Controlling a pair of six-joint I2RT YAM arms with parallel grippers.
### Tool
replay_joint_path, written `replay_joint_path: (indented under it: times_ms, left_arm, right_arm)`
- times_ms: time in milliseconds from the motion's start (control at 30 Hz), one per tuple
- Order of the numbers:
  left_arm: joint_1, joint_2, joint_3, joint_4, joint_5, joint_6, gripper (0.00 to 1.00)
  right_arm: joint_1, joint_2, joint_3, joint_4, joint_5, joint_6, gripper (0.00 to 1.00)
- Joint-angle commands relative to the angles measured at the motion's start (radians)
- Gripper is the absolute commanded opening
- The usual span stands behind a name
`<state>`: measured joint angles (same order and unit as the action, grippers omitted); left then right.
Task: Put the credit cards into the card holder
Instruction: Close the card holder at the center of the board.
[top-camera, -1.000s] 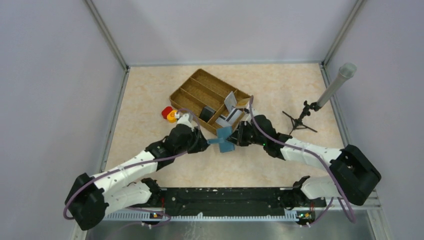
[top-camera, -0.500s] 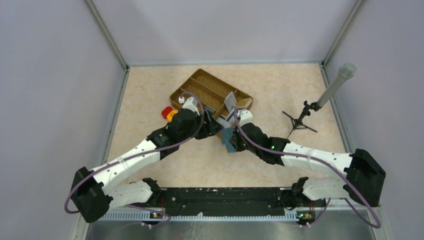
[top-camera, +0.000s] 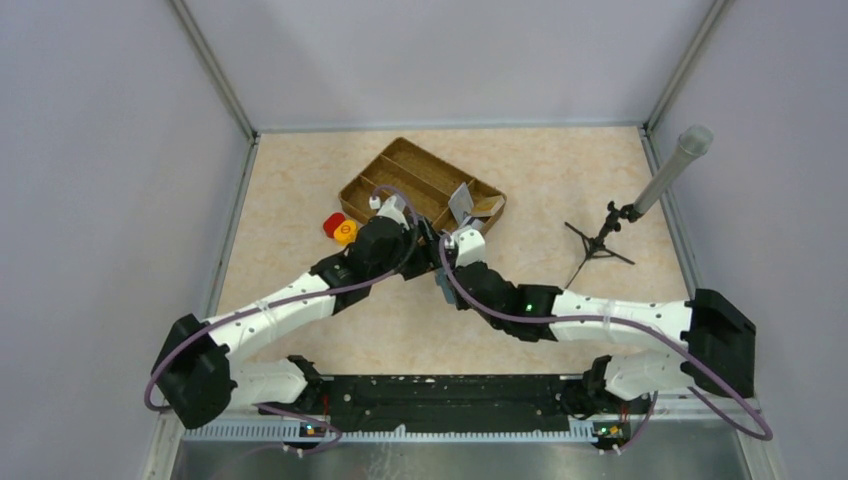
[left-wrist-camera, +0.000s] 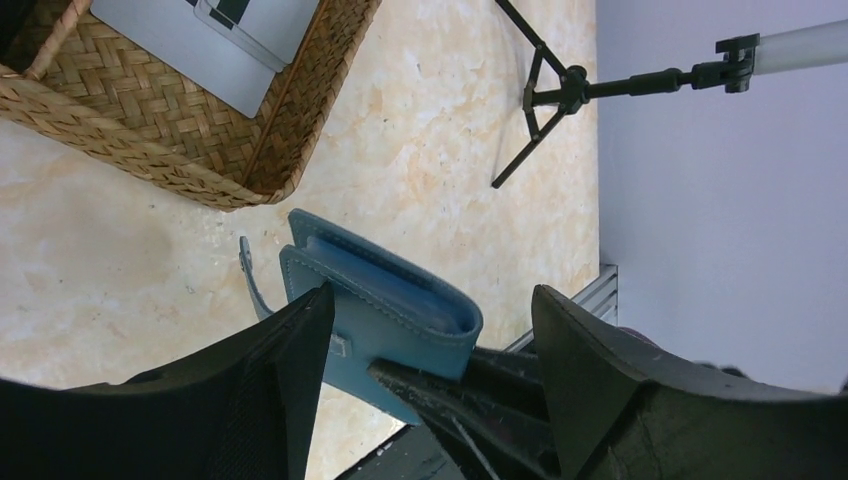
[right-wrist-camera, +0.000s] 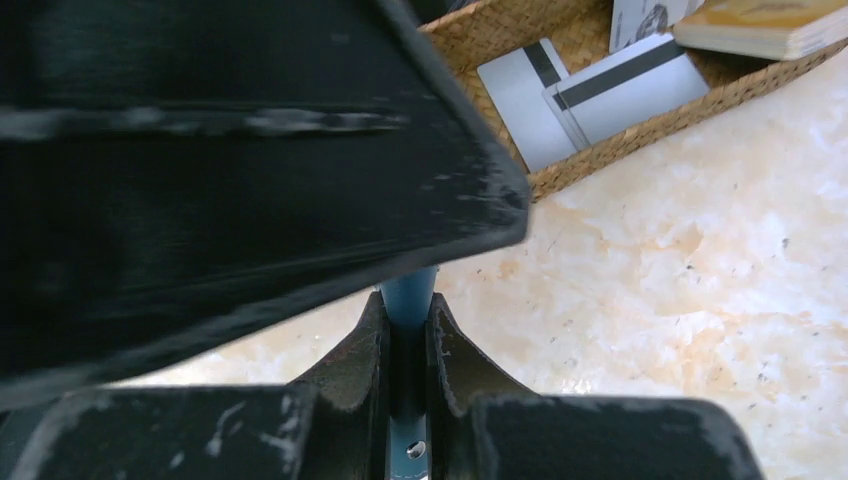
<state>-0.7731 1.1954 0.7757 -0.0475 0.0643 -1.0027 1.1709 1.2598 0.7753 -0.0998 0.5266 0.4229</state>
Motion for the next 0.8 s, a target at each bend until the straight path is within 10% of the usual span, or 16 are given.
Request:
replay_joint_path:
  times_ms: [0,500,667,767]
  left_arm:
    - [-0.002,0.025,-0.022,0.083,0.009,-0.034,0.74]
    - [-0.002,0.03,-0.08,0.095,-0.007,-0.049,0.17]
    - [0.015,0.029,-0.066,0.063,-0.026,-0.035,0.0]
    - [0.041,0.024,-0.071,0.063,-0.01,-0.003,0.0]
  right_arm:
    - [0.065,0.045,0.084,0.039,0.143,-0.048,0.0]
    - [0.187,0.219,0.218,-0.064,0.409,-0.052,0.01]
    - [0.188,0.145,0.198,-0.115,0.364,-0.051,0.57]
    - [0.186,0.053,0.167,-0.164,0.291,-0.054,0.73]
